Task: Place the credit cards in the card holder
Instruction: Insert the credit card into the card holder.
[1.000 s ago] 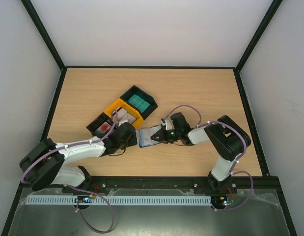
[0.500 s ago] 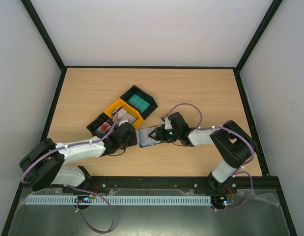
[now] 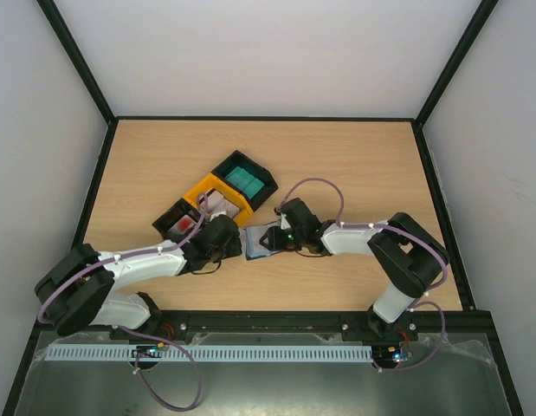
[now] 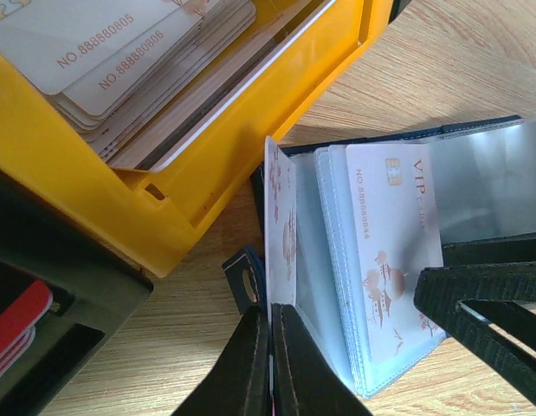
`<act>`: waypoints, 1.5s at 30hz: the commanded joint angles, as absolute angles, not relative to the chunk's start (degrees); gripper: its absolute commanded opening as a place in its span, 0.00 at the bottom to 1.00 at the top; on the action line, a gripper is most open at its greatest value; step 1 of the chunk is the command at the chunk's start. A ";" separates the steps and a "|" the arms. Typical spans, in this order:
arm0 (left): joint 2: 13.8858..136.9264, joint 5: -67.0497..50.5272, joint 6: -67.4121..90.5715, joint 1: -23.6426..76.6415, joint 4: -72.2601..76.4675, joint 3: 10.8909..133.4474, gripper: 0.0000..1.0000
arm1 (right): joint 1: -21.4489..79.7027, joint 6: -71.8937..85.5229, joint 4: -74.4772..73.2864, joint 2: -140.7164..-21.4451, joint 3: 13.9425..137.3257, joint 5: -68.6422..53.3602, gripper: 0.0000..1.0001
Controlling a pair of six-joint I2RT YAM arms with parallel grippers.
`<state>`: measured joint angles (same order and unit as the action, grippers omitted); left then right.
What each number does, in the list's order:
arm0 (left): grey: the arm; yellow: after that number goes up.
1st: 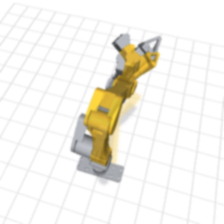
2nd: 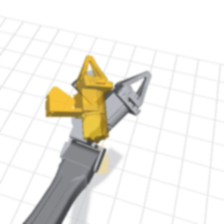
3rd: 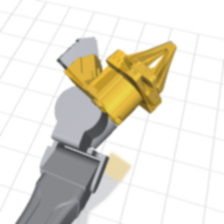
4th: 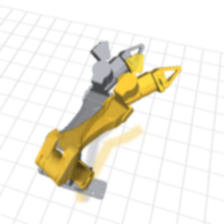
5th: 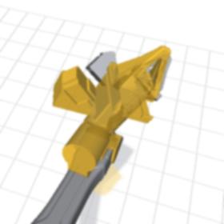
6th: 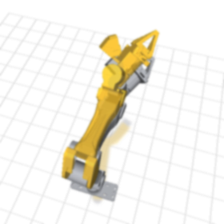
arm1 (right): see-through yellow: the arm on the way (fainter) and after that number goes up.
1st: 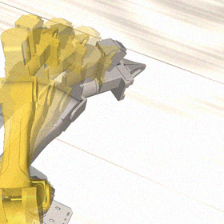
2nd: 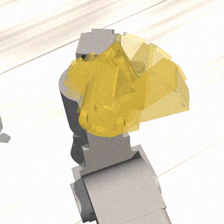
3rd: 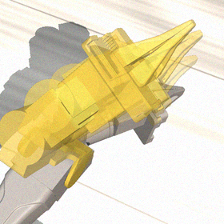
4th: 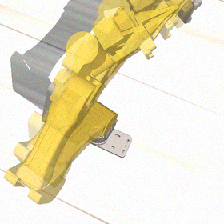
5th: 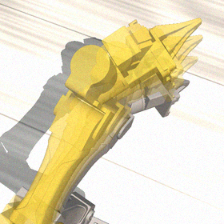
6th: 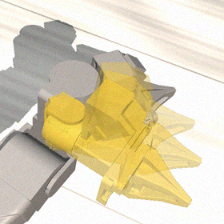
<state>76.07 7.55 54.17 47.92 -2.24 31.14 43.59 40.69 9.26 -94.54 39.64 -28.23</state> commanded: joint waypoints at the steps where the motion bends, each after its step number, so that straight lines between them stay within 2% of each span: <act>1: 78.21 5.29 52.91 47.77 -5.10 29.72 0.02 | 45.53 37.36 4.39 -95.48 42.82 -25.40 0.36; 4: 78.29 4.70 52.49 47.77 -4.68 29.79 0.02 | 45.61 36.74 2.89 -94.55 43.26 -24.13 0.40; 11: 79.12 3.14 51.41 47.77 -3.30 29.95 0.02 | 47.21 33.82 -2.77 -93.83 46.38 -17.03 0.59; 18: 79.70 1.05 49.26 47.81 -1.94 30.09 0.03 | 50.08 32.60 -5.53 -95.44 48.87 -16.51 0.68; 30: 79.68 1.67 48.87 47.79 -2.46 29.84 0.02 | 52.51 33.16 -15.69 -95.13 53.43 -0.66 0.79; 40: 79.68 1.85 49.39 47.77 -2.42 29.24 0.02 | 58.08 33.50 -23.02 -100.83 59.74 6.50 0.80; 45: 79.55 1.76 49.74 47.80 -2.12 28.67 0.02 | 58.45 35.90 -25.14 -102.33 60.87 10.60 0.74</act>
<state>78.06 3.22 49.93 47.57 2.26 30.98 58.15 33.91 -20.27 -101.32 59.07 4.36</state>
